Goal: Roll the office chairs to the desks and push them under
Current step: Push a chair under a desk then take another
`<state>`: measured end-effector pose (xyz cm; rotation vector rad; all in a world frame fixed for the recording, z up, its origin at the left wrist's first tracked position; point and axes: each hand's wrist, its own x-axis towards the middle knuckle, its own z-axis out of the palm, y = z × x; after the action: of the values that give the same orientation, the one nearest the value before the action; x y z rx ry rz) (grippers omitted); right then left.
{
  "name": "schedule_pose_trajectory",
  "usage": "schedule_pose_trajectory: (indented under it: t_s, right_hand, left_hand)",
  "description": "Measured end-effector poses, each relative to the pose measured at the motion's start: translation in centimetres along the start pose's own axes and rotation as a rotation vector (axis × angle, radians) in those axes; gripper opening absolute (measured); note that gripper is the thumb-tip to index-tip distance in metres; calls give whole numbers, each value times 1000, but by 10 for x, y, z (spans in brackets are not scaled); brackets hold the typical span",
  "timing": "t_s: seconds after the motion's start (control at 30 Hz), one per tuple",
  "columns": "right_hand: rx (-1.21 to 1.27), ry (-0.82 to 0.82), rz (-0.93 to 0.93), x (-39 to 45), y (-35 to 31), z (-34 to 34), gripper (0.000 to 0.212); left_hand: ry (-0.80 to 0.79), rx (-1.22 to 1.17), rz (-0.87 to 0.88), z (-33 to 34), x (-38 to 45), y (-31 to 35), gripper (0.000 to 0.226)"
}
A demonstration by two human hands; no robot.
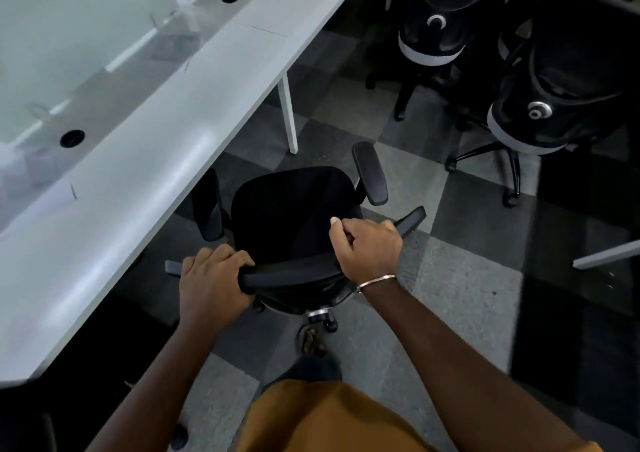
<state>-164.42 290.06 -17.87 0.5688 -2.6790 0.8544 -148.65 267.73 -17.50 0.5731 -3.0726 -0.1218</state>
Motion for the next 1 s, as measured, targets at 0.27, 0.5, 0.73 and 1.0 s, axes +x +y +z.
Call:
schedule_pose_trajectory:
  t_s: [0.27,0.5,0.73,1.0]
  right_hand:
    - [-12,-97,-85,78,26,21,50]
    - [-60,-193,-244,142,28,37,46]
    - [-8,-91,-225,154,23,66,49]
    - [106,-164,-333,260,57,101,45]
  left_hand:
    - [-118,-13,142,-3,59,9,38]
    - [-229,-73,261,-7,116,24,53]
    - [-117,-70,171,1,144,45,44]
    - [-16,-99,9,10,217,80,44]
